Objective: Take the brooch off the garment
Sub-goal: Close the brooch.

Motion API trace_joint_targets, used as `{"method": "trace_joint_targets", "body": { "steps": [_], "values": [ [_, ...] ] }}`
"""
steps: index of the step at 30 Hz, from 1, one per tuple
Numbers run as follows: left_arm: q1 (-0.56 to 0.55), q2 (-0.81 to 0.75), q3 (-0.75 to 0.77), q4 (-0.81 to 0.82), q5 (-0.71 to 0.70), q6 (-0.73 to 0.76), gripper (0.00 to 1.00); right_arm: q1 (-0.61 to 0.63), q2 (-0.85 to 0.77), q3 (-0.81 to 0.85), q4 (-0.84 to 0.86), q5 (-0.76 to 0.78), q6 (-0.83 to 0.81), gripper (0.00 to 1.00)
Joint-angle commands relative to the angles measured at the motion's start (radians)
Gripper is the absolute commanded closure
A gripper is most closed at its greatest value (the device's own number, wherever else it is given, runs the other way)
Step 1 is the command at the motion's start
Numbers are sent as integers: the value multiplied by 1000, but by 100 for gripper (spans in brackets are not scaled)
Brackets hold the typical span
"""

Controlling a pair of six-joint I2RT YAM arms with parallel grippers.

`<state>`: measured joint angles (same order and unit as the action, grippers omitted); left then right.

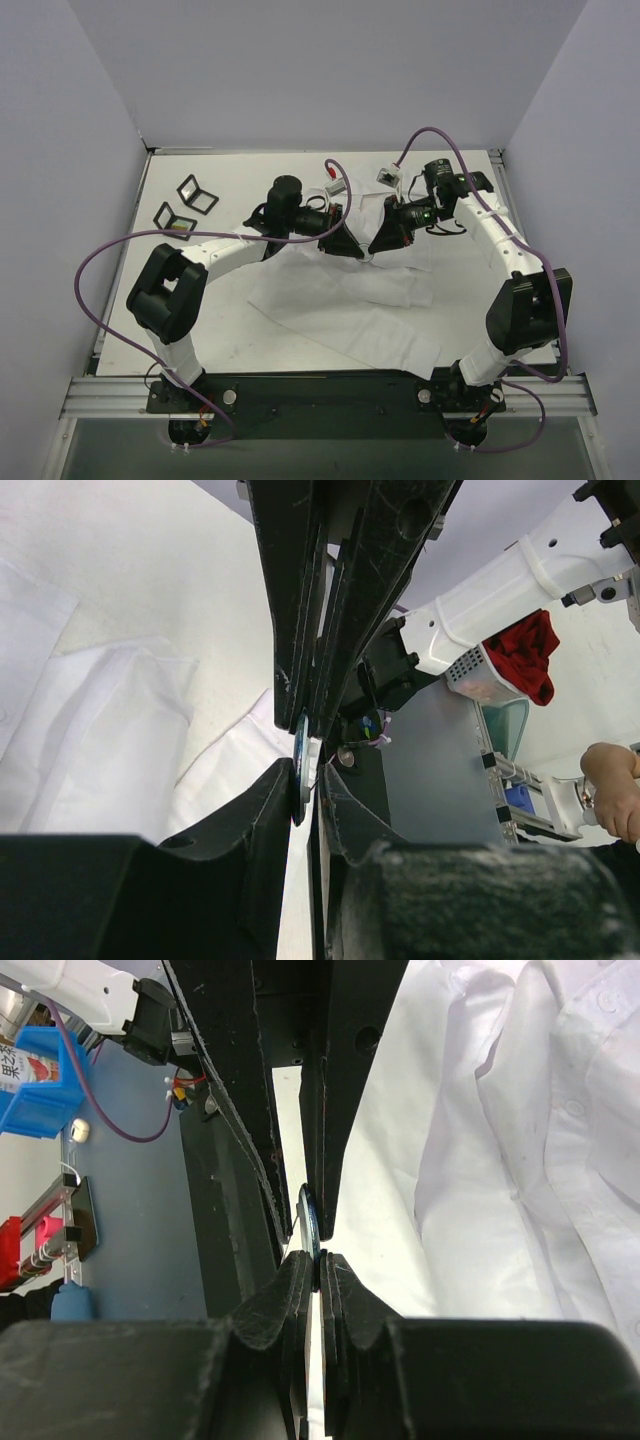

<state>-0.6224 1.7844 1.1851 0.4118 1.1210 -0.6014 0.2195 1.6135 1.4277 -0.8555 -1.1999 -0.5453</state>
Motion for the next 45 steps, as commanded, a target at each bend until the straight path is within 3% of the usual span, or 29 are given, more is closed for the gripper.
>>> {"method": "trace_joint_targets", "body": {
  "steps": [1, 34, 45],
  "values": [
    [-5, -8, 31, -22, -18, 32, 74, 11, -1, 31, -22, -27, -28, 100],
    [-7, -28, 45, -134, -141, 86, 77, 40, 2, 30, -20, -3, -33, 100],
    [-3, -29, 44, -125, -150, 72, 72, 44, 2, 25, -20, 8, -35, 100]
  ]
}}
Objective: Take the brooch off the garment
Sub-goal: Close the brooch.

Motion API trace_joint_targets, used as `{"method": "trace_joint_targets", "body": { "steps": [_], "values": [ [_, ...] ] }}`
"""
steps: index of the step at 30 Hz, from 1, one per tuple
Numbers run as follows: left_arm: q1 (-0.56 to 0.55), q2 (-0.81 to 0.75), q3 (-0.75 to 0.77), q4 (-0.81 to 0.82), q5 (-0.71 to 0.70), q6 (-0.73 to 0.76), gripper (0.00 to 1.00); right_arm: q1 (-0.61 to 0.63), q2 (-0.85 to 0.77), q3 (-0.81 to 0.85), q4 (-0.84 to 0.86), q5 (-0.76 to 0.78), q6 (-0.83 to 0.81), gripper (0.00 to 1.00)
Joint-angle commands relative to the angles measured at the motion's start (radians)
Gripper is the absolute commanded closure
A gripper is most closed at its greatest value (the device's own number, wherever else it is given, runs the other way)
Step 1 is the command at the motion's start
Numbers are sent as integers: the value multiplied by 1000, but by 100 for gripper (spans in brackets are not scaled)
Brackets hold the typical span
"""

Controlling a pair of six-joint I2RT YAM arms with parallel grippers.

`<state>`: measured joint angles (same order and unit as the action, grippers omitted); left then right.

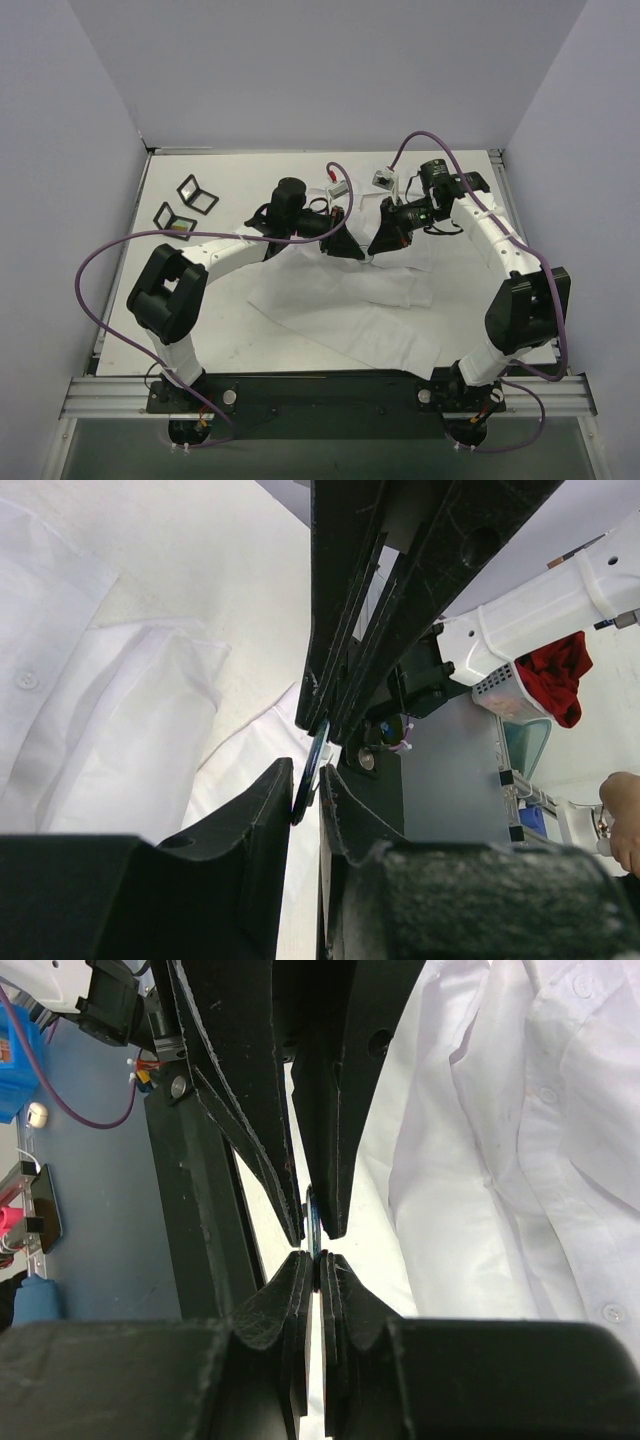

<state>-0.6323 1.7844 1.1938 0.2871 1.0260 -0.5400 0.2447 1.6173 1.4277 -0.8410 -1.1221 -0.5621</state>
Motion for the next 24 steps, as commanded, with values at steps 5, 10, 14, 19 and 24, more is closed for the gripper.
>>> {"method": "trace_joint_targets", "body": {
  "steps": [5, 10, 14, 19, 24],
  "values": [
    [8, -29, 32, 0, -57, 9, 72, 22, -5, 23, -35, -67, -19, 100],
    [8, -28, 33, -8, -66, 11, 72, 22, -5, 23, -35, -68, -18, 100],
    [9, -28, 29, 1, -61, -1, 69, 24, -5, 23, -35, -65, -18, 100],
    [16, -31, 26, 24, -58, -18, 67, 27, -5, 25, -36, -59, -19, 100],
    [16, -33, 26, 23, -66, -17, 68, 30, -7, 25, -36, -56, -19, 100]
  ]
}}
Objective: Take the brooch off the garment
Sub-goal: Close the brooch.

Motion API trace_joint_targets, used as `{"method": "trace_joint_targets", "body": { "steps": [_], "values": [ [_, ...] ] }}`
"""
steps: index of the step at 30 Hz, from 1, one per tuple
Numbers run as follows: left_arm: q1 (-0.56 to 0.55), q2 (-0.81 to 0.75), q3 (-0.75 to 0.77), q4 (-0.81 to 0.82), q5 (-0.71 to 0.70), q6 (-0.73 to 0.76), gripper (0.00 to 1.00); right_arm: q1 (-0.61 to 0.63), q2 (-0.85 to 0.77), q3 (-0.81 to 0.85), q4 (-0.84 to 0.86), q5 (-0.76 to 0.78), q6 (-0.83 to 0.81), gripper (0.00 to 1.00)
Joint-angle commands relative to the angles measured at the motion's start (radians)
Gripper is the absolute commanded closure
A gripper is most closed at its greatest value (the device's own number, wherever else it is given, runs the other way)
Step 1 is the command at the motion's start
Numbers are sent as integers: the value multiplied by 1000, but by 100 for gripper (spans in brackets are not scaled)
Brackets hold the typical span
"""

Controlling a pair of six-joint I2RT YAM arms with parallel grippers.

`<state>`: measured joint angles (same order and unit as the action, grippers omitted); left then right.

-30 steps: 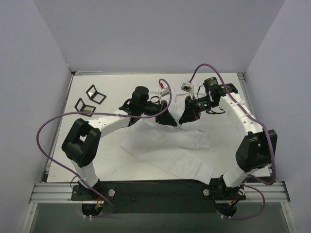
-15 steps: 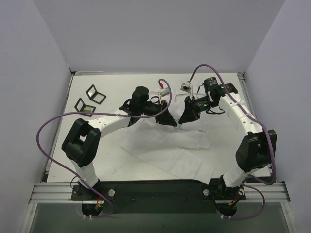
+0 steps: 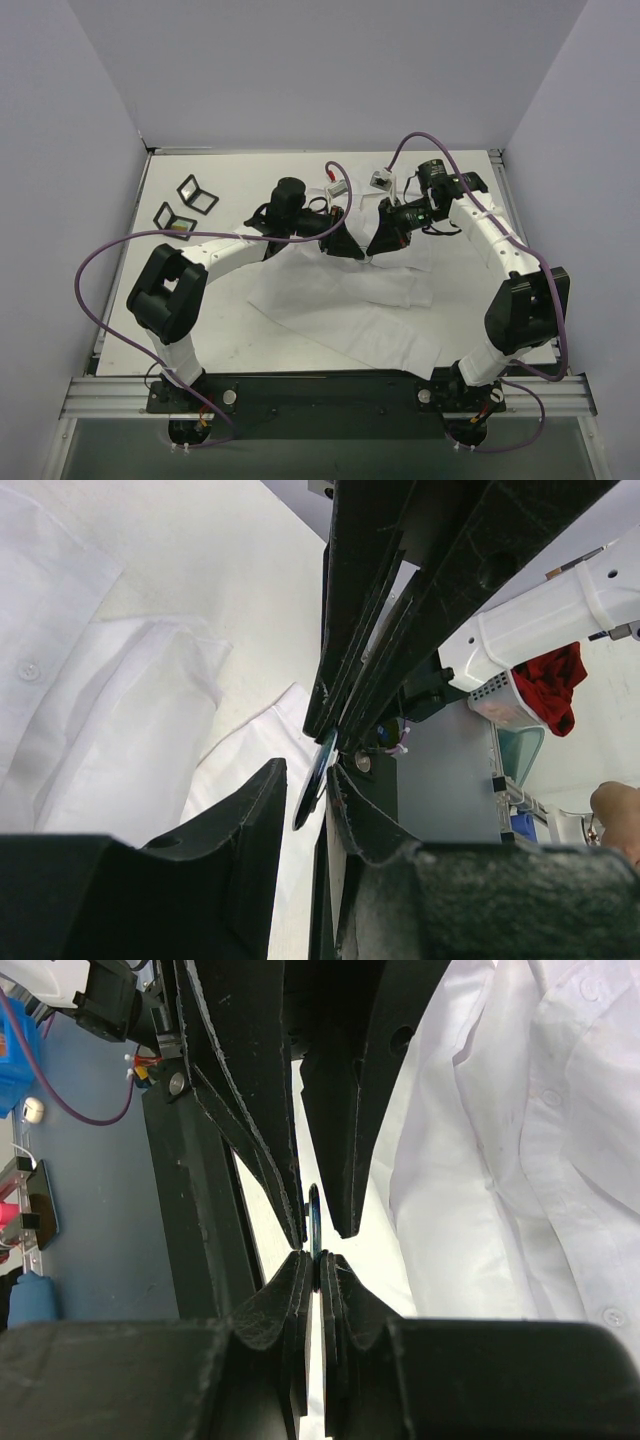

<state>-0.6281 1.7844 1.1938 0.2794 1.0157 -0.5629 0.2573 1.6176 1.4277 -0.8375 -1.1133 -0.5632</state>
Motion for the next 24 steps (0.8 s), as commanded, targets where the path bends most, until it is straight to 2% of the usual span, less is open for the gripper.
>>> {"method": "trace_joint_targets", "body": {
  "steps": [1, 7, 11, 17, 24],
  "values": [
    [11, -33, 26, 29, -55, 8, 68, 17, -7, 25, -38, -66, -17, 100],
    [10, -34, 29, 7, -66, 32, 76, 17, -10, 28, -38, -68, -14, 100],
    [8, -36, 35, -23, -81, 52, 76, 17, -9, 31, -38, -68, -12, 100],
    [8, -36, 32, 10, -60, 29, 68, 17, -12, 33, -41, -77, -10, 100],
    [10, -43, 12, 63, -35, 5, 65, -4, 22, 54, -71, -131, -9, 100]
  ]
}}
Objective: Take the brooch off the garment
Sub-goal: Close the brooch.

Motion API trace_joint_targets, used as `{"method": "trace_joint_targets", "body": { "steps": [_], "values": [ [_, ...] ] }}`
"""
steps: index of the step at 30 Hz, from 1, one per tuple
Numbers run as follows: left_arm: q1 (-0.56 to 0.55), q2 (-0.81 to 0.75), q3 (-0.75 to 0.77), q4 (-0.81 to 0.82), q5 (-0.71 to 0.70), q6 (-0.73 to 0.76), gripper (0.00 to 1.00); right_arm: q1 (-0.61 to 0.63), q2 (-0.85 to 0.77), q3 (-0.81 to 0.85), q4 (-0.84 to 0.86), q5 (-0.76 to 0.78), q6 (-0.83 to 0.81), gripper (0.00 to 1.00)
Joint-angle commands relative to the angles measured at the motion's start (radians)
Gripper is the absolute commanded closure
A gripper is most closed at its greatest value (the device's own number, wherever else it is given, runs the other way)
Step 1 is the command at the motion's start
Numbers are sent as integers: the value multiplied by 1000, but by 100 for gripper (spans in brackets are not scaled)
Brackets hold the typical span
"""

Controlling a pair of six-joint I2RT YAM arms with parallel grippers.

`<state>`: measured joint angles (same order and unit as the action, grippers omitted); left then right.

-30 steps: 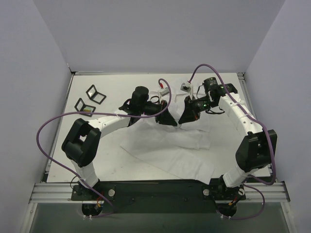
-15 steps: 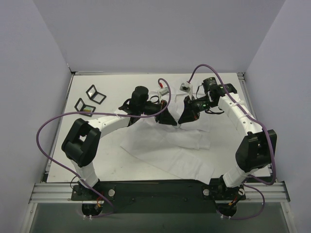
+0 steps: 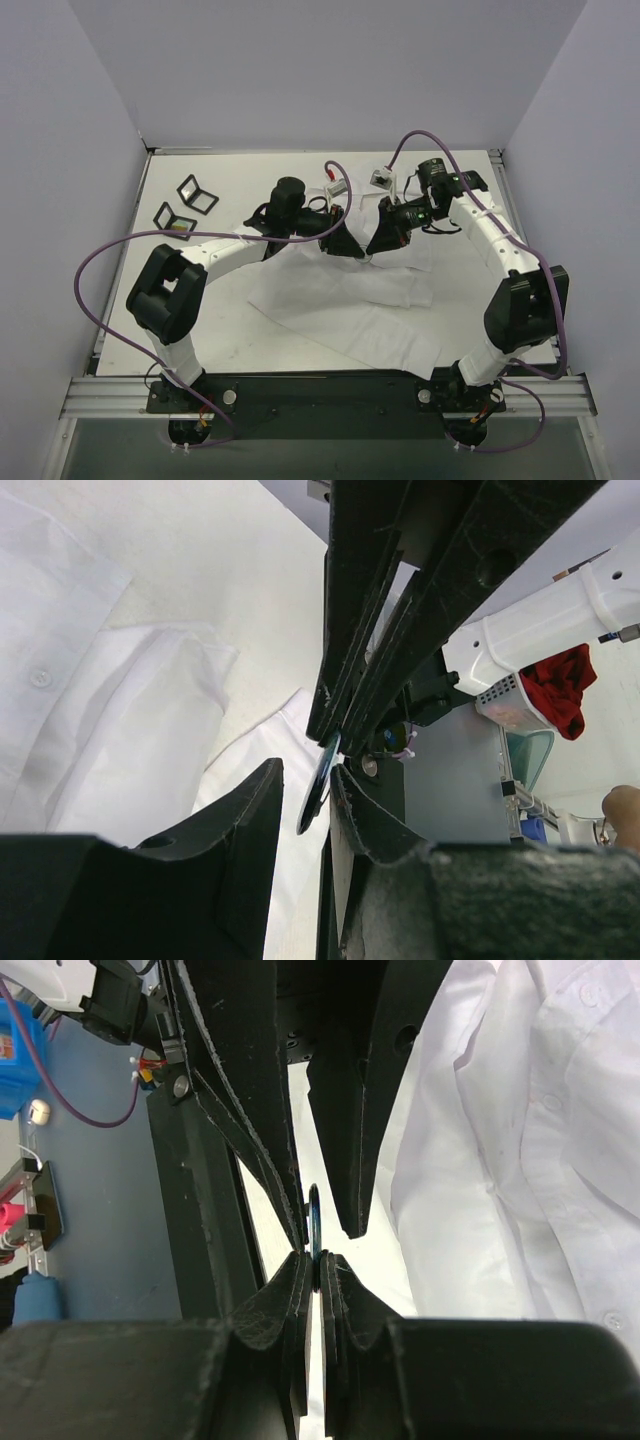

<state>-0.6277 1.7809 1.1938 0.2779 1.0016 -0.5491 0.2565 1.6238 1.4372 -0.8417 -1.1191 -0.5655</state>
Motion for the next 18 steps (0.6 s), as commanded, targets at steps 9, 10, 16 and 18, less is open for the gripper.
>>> {"method": "trace_joint_targets", "body": {
  "steps": [9, 10, 16, 18],
  "values": [
    [19, -40, -19, 176, 29, -69, 65, -31, 44, 57, -92, -177, -19, 100],
    [19, -40, -25, 199, 32, -75, 65, -37, 47, 57, -94, -182, -19, 100],
    [25, -38, -37, 245, 48, -103, 65, -53, 62, 61, -114, -202, -34, 100],
    [25, -38, -37, 250, 49, -107, 66, -53, 62, 65, -115, -203, -36, 100]
  ]
}}
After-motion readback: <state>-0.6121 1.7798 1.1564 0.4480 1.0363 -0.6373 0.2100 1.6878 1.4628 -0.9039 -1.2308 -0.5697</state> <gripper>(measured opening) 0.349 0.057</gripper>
